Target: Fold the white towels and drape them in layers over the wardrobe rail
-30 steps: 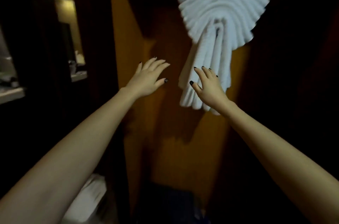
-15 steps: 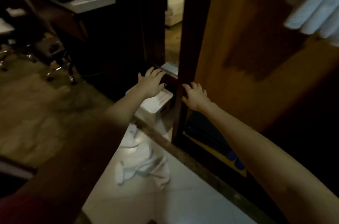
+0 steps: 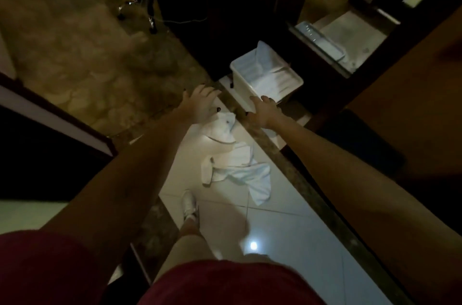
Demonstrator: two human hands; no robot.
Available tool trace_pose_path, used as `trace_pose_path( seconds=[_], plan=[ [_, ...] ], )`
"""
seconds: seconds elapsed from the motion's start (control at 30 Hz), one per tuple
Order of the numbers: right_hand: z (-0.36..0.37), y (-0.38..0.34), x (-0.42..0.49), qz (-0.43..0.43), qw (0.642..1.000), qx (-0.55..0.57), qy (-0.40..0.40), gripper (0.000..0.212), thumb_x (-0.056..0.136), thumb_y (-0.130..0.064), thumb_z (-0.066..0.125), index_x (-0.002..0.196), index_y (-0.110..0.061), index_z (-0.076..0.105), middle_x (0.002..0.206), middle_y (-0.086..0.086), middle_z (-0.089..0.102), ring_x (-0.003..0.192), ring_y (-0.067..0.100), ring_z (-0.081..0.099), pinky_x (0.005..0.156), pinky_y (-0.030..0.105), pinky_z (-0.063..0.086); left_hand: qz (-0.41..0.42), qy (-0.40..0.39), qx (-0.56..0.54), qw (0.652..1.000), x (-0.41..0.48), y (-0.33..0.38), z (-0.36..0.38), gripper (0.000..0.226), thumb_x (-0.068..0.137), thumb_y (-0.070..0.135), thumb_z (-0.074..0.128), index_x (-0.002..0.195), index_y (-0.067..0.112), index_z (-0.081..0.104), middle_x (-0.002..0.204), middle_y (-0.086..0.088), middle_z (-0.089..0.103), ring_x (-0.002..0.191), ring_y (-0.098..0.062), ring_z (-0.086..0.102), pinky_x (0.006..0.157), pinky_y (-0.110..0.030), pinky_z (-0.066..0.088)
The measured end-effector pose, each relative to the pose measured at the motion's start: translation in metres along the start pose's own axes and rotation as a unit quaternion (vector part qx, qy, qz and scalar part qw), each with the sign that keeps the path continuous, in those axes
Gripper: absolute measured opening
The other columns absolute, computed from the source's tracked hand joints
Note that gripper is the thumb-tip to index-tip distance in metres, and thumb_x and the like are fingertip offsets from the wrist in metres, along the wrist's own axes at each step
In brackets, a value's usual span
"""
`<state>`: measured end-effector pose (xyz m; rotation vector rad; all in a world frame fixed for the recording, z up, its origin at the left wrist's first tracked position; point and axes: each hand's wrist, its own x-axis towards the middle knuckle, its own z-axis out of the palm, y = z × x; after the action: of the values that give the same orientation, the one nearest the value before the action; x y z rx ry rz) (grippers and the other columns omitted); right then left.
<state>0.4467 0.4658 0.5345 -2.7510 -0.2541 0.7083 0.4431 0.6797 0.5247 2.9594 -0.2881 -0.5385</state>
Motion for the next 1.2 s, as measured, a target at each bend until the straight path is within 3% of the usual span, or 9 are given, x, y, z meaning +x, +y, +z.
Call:
trace_pose_path(
  seconds=[0.13,0.27,0.5,0.8,0.97,1.2],
  plan=[
    [0.036,-0.032,0.072,0.047,0.998,0.037,-0.036,0.056,0.095,-0.041,0.051,0.143,-0.015,0.038,0.144,0.017,0.04,0.135,0.04,0.037,0.109,0.052,0.033,0.022,-0.042,-0.014,0.999,0.035,-0.063,0.014,0.056,0.103,0.039,0.036,0.153,0.025,0.016,0.161,0.0,0.014,0.148,-0.023,0.005,0.116,-0.061,0.01],
    [0.066,-0.04,0.118,0.081,0.995,0.034,-0.053,0.053,0.095,-0.035,0.055,0.14,-0.009,0.043,0.134,0.019,0.05,0.124,0.038,0.048,0.102,0.041,0.038,0.041,-0.07,-0.011,0.997,0.077,-0.112,0.043,0.058,0.102,0.04,0.038,0.153,0.025,0.017,0.16,-0.001,0.017,0.148,-0.023,0.008,0.117,-0.057,0.011],
    [0.139,-0.016,0.208,0.114,0.988,0.031,-0.102,0.06,0.1,-0.036,0.049,0.15,-0.008,0.03,0.153,0.019,0.032,0.141,0.035,0.03,0.117,0.043,0.024,0.073,-0.131,-0.022,0.988,0.161,-0.161,0.126,0.058,0.101,0.041,0.041,0.152,0.023,0.021,0.16,-0.006,0.019,0.148,-0.027,0.01,0.116,-0.059,0.015],
    [0.331,0.069,0.369,0.078,0.989,-0.005,-0.126,0.056,0.1,-0.032,0.048,0.149,-0.011,0.03,0.151,0.018,0.034,0.138,0.036,0.03,0.111,0.048,0.03,0.056,-0.142,-0.043,0.987,0.311,-0.208,0.353,0.057,0.101,0.04,0.042,0.151,0.017,0.025,0.156,-0.01,0.025,0.144,-0.028,0.019,0.113,-0.056,0.02],
    [0.449,0.129,0.446,0.053,0.991,-0.012,-0.126,0.053,0.1,-0.031,0.05,0.148,-0.013,0.035,0.148,0.015,0.039,0.134,0.034,0.037,0.106,0.045,0.033,0.122,-0.084,-0.107,0.983,0.377,-0.218,0.493,0.045,0.099,0.027,0.051,0.14,0.011,0.046,0.142,-0.014,0.047,0.132,-0.032,0.04,0.104,-0.043,0.037],
    [0.568,0.194,0.529,0.013,0.998,-0.018,-0.058,0.046,0.096,-0.02,0.057,0.14,-0.009,0.048,0.14,0.021,0.048,0.124,0.04,0.045,0.101,0.05,0.04,0.137,-0.057,-0.101,0.984,0.443,-0.217,0.638,0.048,0.096,0.029,0.056,0.139,0.011,0.047,0.14,-0.014,0.047,0.128,-0.031,0.042,0.099,-0.041,0.041]
  ],
)
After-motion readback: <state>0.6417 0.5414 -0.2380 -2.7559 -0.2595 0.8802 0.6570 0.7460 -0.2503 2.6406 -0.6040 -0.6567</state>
